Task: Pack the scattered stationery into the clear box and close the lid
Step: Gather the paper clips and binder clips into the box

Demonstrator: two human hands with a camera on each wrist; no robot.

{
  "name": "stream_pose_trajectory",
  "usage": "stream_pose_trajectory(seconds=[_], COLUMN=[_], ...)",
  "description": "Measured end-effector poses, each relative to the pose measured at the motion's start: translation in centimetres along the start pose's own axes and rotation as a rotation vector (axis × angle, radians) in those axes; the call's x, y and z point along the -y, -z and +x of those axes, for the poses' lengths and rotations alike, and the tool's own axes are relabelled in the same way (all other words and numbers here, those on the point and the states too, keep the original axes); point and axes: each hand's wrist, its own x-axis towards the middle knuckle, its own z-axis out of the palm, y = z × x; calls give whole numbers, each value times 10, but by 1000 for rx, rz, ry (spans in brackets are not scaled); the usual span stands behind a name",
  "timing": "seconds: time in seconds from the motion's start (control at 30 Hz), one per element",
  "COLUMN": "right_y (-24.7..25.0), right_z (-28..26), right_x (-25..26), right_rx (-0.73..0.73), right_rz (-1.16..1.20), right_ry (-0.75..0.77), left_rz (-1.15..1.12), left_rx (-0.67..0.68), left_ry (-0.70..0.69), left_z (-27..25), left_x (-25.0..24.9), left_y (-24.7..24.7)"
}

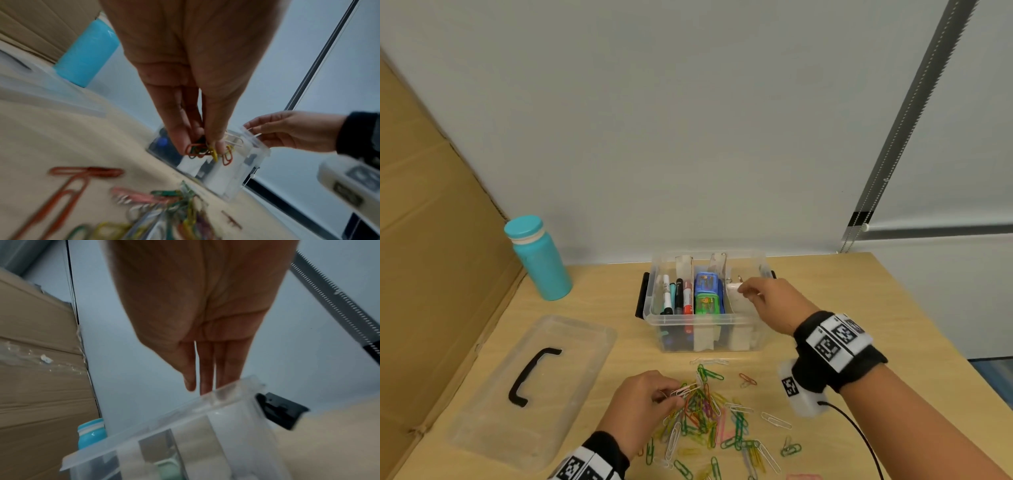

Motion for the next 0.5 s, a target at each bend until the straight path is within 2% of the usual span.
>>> stream_pose_trajectory(seconds=[0.13,0.17,0.23,0.3,0.37,0.43,0.5], right_y=[-10,-16,-30,-44,-55,-63,-67], right_z=[-44,-55,-72,-87,-101,-113,-124], right_x=[-25,-32,-48,-64,-77,-86,-88], right_rx=[-388,-438,-439,-307,-74,146,258], right_rz=[162,158,104,48,-12,-68,-94], right_ry=[133,141,117,38,-65,-154,-213], left_rz=[6,44,128,205,285,390,540], left_rx=[-59,-75,-113,-157,-187,-131,-19], left_ry=[-123,-176,-271,-322,-339,-307,-221], left_z=[6,12,29,51,77,106,132], left_x=[-43,-57,-86,-114,-137,-153,-160], left_y=[13,18,25,28,25,15,1])
